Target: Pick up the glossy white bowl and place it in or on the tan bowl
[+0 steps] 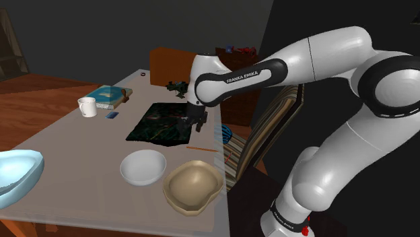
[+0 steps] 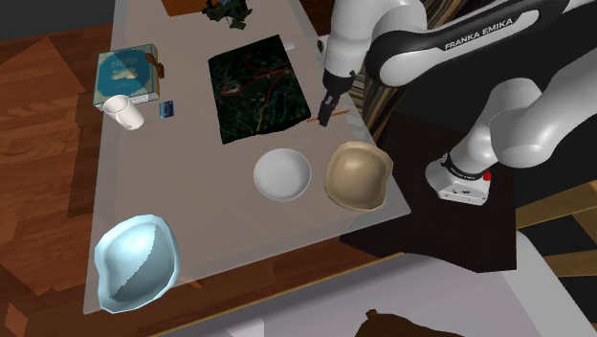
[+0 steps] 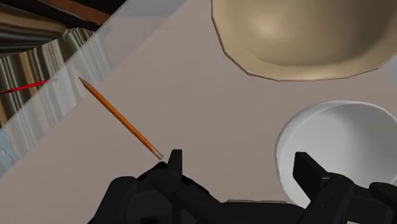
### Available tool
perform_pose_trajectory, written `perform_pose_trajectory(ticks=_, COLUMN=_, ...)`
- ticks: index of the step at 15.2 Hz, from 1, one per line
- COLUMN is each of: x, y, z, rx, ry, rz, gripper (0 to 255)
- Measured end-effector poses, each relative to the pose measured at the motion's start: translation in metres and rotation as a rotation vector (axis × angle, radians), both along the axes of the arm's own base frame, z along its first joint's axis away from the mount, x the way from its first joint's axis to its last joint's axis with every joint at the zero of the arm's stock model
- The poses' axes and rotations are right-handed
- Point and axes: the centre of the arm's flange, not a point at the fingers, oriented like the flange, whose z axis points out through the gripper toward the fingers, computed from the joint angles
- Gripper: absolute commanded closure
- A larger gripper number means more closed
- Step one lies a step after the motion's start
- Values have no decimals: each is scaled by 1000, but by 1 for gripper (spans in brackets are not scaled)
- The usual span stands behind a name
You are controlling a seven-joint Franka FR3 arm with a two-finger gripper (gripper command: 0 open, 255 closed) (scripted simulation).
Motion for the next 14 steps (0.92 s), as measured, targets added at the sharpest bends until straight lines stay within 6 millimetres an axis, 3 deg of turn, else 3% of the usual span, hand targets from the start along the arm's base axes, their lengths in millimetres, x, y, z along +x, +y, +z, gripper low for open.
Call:
perform_pose_trajectory(ticks=9, x=65, y=69, z=-67, rx=45, ry=-11, rz=12, gripper=0)
perform_pose_trajectory(ticks=14, x=73, y=77, z=-90, rx=51, ry=-12, rz=12, gripper=0)
